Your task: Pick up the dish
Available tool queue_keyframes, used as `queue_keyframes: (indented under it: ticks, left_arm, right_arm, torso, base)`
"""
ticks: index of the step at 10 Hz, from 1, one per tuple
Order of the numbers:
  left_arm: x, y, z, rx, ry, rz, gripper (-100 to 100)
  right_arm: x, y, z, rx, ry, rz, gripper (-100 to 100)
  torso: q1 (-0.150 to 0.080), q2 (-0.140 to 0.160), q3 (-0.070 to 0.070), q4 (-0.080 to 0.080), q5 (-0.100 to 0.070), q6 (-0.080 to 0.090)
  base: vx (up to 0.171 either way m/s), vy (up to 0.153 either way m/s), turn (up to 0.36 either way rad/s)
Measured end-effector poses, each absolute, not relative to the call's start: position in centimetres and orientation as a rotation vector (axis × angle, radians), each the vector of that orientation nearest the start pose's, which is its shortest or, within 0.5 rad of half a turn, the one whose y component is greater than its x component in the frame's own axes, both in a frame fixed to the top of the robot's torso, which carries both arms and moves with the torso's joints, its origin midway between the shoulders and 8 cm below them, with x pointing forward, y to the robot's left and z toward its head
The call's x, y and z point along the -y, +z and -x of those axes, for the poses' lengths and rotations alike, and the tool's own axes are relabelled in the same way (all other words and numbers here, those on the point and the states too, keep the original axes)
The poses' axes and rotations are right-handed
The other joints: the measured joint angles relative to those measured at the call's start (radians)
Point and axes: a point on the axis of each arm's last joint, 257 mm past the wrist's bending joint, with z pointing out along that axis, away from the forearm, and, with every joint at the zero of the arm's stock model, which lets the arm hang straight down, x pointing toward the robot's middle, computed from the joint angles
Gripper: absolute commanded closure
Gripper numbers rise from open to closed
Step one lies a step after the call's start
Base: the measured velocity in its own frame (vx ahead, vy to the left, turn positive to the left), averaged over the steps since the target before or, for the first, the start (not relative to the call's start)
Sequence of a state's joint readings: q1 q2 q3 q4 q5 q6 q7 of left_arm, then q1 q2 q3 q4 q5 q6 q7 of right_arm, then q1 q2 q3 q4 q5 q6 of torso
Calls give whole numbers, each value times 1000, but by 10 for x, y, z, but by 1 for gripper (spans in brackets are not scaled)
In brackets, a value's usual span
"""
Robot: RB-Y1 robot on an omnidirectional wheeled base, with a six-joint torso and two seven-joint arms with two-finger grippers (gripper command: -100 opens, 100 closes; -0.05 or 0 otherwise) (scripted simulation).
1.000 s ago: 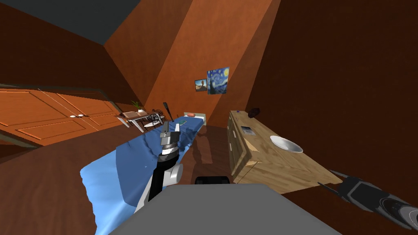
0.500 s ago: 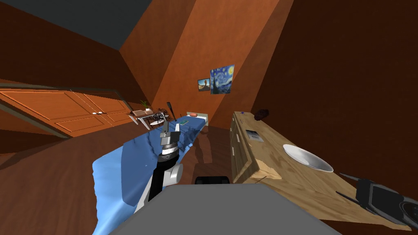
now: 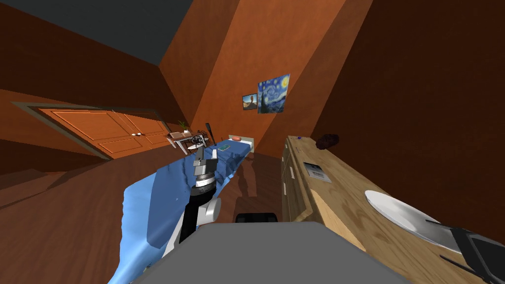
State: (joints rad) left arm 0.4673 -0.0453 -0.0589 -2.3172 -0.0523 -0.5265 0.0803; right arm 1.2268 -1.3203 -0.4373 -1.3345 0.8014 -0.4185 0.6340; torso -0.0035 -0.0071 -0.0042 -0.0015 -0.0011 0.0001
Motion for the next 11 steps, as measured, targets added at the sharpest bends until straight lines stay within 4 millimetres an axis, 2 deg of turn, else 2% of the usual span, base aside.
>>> queue_keyframes:
  ticks: [1, 2, 3, 5, 6, 10, 11]
  left_arm:
    - [-253, 56, -336, -520, -1434, 616, 0]
    - [-253, 56, -336, -519, -1434, 616, 0]
    - [-253, 56, -336, -519, -1434, 616, 0]
    - [-253, 56, -336, -519, -1434, 616, 0]
    - [-253, 56, -336, -519, -1434, 616, 0]
    - [-253, 56, -336, -519, -1434, 616, 0]
    - [-253, 56, -336, -519, -1434, 616, 0]
  right_arm:
    - [741, -265, -93, -2486, -736, 1219, -100]
    - [741, -265, -92, -2488, -733, 1223, 0]
    - [741, -265, -92, -2487, -733, 1222, -100]
    - [740, -278, -83, -2501, -736, 1200, -100]
    - [740, -278, -82, -2501, -738, 1201, 100]
    - [743, -277, -81, -2507, -747, 1177, 100]
    - [742, -277, -81, -2508, -746, 1179, 0]
  torso:
    - [1, 2, 1, 1, 0, 0]
    - [3, 5, 3, 1, 1, 1]
    - [4, 7, 4, 2, 1, 1]
    - [1, 6, 3, 1, 0, 0]
    - [2, 6, 4, 2, 0, 1]
    - [4, 6, 3, 1, 0, -4]
    - [4, 6, 3, 1, 1, -4]
  base:
    - [21, -14, 7]
    - [6, -4, 1]
    - [26, -32, 65]
    - [25, -50, 89]
    - [2, -5, -8]
    - [1, -1, -11]
    - [0, 0, 0]
